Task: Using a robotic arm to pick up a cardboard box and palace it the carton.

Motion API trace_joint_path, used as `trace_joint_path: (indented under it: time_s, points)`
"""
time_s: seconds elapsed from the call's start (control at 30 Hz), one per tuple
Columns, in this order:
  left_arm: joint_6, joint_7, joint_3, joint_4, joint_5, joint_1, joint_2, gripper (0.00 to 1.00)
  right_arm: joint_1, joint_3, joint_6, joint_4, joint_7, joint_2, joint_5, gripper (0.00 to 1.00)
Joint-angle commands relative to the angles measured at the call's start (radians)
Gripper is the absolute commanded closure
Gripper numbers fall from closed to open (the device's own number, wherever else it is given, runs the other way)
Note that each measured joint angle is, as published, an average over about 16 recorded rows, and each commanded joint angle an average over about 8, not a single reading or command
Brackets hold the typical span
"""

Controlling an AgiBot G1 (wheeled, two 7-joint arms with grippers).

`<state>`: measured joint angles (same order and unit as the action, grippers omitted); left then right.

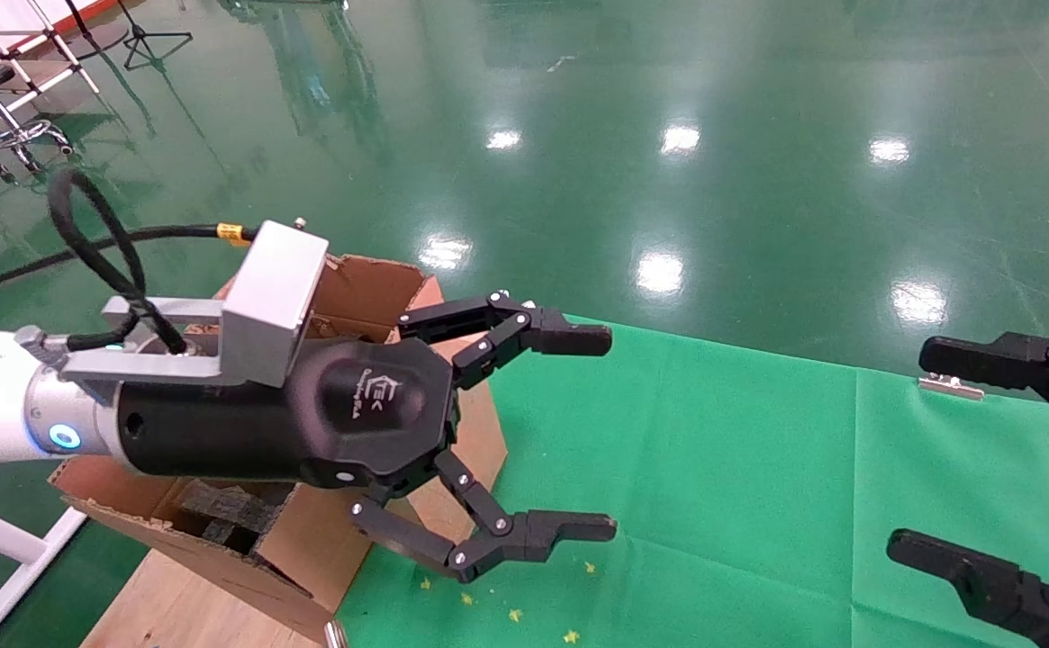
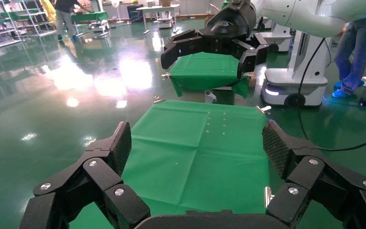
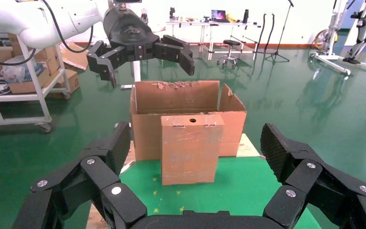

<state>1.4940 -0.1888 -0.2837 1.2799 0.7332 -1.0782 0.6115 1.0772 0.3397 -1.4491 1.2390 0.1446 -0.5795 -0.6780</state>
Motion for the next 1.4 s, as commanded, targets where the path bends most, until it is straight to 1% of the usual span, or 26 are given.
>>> trace_joint_path:
  time_s: [0.03,0.6,0.63,0.67,0.77,0.87,0.9,0.93,1.03,1.17,1.4]
  points:
    - [0.000,0.000,0.000,0.000,0.000,0.000,0.000,0.00,0.000,0.000,0.000,0.000,0.000,0.000,0.000,0.00]
    - [0.000,0.000,0.001,0.001,0.000,0.000,0.000,0.00,0.000,0.000,0.000,0.000,0.000,0.000,0.000,0.00]
    - [0.000,0.000,0.001,0.001,0.000,0.000,0.000,0.00,0.000,0.000,0.000,0.000,0.000,0.000,0.000,0.03]
    - [0.000,0.000,0.000,0.000,0.000,0.001,0.000,0.00,0.000,0.000,0.000,0.000,0.000,0.000,0.000,0.13]
    - [-0.001,-0.001,-0.001,0.001,0.006,0.000,-0.002,0.00,0.000,0.000,0.000,0.000,0.000,0.000,0.000,0.50]
    - [-0.013,-0.012,-0.013,0.010,0.045,-0.011,-0.012,0.00,0.000,0.000,0.000,0.000,0.000,0.000,0.000,0.88]
    - [-0.021,-0.021,-0.020,0.015,0.067,-0.018,-0.017,0.00,0.000,0.000,0.000,0.000,0.000,0.000,0.000,0.97]
    - [-0.030,-0.033,-0.029,0.021,0.092,-0.026,-0.022,0.00,0.000,0.000,0.000,0.000,0.000,0.000,0.000,1.00]
    - [-0.065,-0.087,-0.061,0.040,0.189,-0.063,-0.036,0.00,0.000,0.000,0.000,0.000,0.000,0.000,0.000,1.00]
    - [-0.104,-0.159,-0.091,0.049,0.279,-0.102,-0.041,0.00,0.000,0.000,0.000,0.000,0.000,0.000,0.000,1.00]
    - [-0.127,-0.190,-0.108,0.047,0.346,-0.127,-0.049,0.00,0.000,0.000,0.000,0.000,0.000,0.000,0.000,1.00]
